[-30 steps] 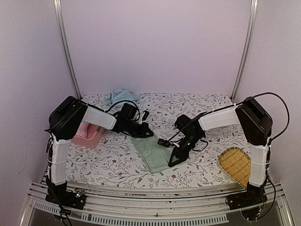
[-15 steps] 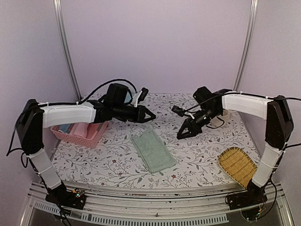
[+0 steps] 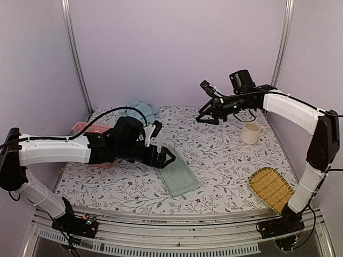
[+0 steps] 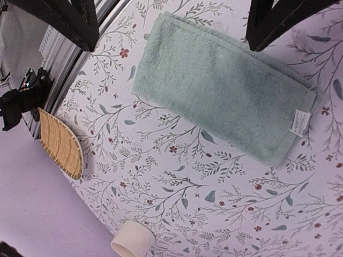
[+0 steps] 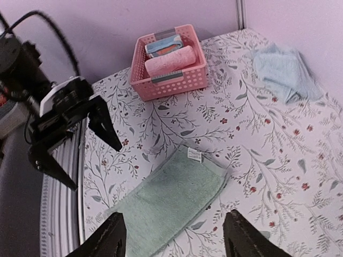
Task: Roll the towels
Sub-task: Rotate the towel at the center of the board.
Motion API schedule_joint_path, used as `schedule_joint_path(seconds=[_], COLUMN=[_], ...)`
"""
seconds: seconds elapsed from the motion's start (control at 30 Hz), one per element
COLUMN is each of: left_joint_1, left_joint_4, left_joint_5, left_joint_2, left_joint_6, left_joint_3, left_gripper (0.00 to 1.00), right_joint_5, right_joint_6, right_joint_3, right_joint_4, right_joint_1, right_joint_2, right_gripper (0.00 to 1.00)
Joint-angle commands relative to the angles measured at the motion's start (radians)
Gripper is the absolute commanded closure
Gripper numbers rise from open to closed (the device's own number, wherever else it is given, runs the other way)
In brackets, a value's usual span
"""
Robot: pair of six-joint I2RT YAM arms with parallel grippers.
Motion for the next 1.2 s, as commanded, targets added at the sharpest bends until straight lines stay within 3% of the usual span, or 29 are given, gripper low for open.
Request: schedule_joint_path(seconds=[0.0,0.17,0.3,0.4,0.5,0.67,0.8,0.87,1.17], left_joint_1=[-0.056,-0.055,-0.042,0.005,-0.005,-0.042,-0.042,-0.049,-0.082], left_joint_4=[0.031,-0.091,-0.252,-0.267,-0.125,0.1,0.266,0.322,0.423], left_joint_5=[-0.187,-0.371,-0.601,-0.698,-0.635,-0.502,-0.257,-0.153,0.052], left_joint_2=[-0.077,-0.103,-0.017,0.047,-0.004,-0.097,-0.099,-0.07,0.202], left_joint_6=[0.028,0.087,-0.041,-0.128,-0.103,-0.076,-0.017,-0.002,0.048], left_joint_3=[-0.064,0.003,0.018,-0.033,-0.109,-0.248,-0.316,-0.319,-0.186], left_gripper=[0.01,0.02,0.02,0.04,0.18,0.22,0.44,0.51,0.59], right_joint_5=[-0.094,-0.067,0.021,0.074,0.059,0.069,0.135,0.159,0.178], right_joint_6=[0.05,0.078,0.086,0.138,0.161,0.172,0.212,0.245,0.267], right_joint_3=[0.157,0.238,0.324,0.425,0.511,0.537,0.535,0.522,0.331], right_joint_4=[-0.091,-0.094,-0.091,-0.094,-0.125,-0.126,-0.126,-0.126,-0.089], right_joint_1=[0.012,0.089,0.154,0.164,0.165,0.172,0.158,0.143,0.097], right_joint_2=[0.23,0.401,0.527,0.635,0.737,0.809,0.846,0.849,0.721], right_gripper=[0.44,0.57,0.62,0.66,0.71,0.74,0.84,0.86,0.87])
